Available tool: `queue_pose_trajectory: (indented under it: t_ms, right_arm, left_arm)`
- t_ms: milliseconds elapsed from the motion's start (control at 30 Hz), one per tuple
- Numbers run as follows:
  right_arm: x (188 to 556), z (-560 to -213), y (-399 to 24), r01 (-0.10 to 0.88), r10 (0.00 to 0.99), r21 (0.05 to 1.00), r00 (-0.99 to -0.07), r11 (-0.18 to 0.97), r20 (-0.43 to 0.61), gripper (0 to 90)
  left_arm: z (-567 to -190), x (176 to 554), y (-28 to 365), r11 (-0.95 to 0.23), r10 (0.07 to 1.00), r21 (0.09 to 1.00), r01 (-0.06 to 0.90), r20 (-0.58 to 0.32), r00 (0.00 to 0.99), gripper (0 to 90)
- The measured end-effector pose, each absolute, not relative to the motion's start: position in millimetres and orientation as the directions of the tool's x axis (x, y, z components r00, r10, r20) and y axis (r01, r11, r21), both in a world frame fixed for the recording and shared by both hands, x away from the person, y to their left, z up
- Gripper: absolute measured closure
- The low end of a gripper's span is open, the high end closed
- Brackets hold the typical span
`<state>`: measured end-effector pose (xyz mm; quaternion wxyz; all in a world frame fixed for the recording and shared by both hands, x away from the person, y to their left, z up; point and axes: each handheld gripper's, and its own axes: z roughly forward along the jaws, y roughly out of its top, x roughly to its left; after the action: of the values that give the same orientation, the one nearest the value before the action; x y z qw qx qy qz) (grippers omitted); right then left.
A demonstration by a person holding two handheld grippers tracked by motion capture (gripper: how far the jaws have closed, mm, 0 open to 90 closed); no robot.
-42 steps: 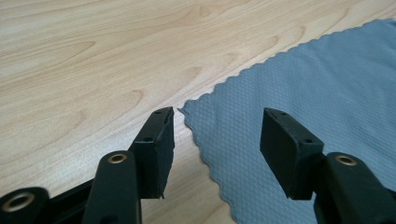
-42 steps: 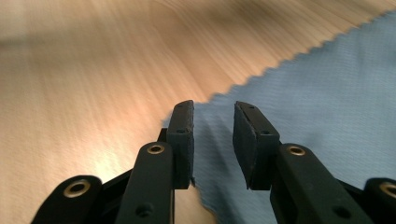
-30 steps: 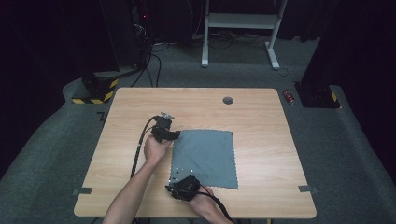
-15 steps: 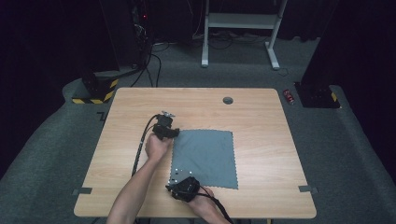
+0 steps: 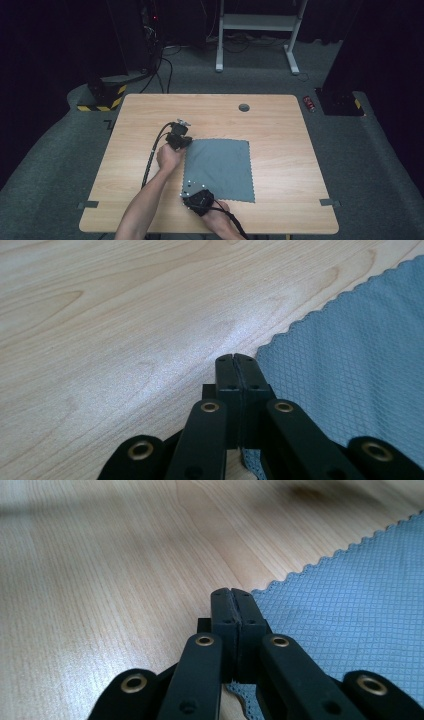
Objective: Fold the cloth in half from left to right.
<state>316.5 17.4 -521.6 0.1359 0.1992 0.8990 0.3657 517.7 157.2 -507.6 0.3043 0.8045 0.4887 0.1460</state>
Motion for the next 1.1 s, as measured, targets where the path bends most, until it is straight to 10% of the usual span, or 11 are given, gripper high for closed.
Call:
queue_pose_trajectory:
  t_ms: [1100]
  right_arm:
    - [313.2, -480.0, 23.1, 0.204, 0.431, 0.805, -0.899, 0.557, -0.070, 90.0]
  left_arm:
    - [-461.5, 510.4, 194.0, -0.258, 0.868, 0.700, 0.666, -0.135, 0.479, 90.0]
